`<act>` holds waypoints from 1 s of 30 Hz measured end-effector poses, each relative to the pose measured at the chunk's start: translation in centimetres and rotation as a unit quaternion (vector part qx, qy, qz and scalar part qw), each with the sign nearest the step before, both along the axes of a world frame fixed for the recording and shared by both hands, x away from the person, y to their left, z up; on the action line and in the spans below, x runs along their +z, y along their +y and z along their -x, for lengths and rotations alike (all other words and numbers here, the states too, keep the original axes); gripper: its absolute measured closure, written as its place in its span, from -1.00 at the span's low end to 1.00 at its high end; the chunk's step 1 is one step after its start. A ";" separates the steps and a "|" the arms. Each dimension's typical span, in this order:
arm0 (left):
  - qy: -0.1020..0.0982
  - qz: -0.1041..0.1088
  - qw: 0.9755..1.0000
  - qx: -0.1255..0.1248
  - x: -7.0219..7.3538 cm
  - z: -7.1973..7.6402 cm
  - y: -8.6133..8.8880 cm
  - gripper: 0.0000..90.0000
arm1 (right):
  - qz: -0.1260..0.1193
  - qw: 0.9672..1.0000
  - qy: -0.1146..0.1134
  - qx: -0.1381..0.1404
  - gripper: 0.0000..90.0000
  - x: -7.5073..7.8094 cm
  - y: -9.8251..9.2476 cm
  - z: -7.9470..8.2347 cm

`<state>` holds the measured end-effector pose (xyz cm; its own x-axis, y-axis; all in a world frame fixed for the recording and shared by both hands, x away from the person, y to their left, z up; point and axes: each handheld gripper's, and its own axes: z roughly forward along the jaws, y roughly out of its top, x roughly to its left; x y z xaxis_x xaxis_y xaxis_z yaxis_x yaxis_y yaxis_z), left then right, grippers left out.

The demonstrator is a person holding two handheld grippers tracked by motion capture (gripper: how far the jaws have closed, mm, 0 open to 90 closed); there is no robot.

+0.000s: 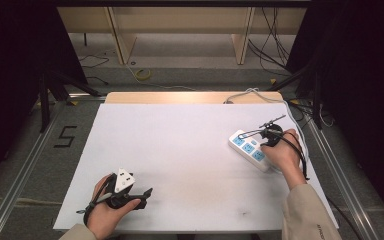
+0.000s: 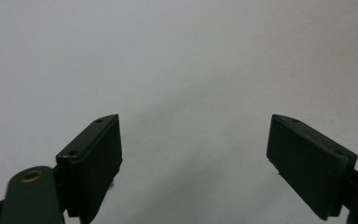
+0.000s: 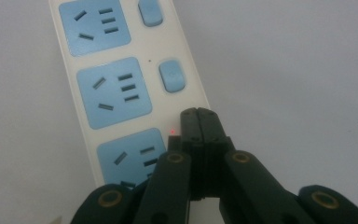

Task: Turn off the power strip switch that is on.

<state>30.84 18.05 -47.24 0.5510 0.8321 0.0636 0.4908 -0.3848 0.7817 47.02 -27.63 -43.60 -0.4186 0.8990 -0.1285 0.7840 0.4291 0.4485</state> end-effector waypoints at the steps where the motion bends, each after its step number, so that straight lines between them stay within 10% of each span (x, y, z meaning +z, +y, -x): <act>1: 0.000 0.000 1.000 0.000 0.0 0.0 0.0 -0.61 | 0.000 1.000 0.000 0.000 1.00 0.0 0.0 0.0; 30: 0.002 0.000 1.000 0.000 -0.1 -0.1 0.0 -0.61 | -0.016 0.999 -0.031 -0.002 1.00 0.5 0.0 0.9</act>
<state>30.92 18.07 -47.30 0.5510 0.8322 0.0612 0.4944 -0.3847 0.7795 46.14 -27.64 -43.06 -0.4075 0.9046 -0.1251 0.7555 0.4109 0.5102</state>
